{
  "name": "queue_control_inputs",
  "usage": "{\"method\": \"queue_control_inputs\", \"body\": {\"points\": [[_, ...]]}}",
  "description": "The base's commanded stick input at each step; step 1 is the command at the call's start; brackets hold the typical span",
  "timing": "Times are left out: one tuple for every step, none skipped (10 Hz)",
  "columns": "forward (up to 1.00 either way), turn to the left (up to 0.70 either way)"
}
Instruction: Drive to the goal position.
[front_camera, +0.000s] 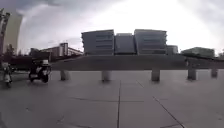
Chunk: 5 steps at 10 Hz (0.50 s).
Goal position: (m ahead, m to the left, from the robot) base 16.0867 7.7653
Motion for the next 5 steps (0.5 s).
{"method": "queue_control_inputs", "body": {"points": [[0.85,0.31],[0.85,0.27],[0.85,0.23],[0.85,0.20],[0.85,0.16]]}}
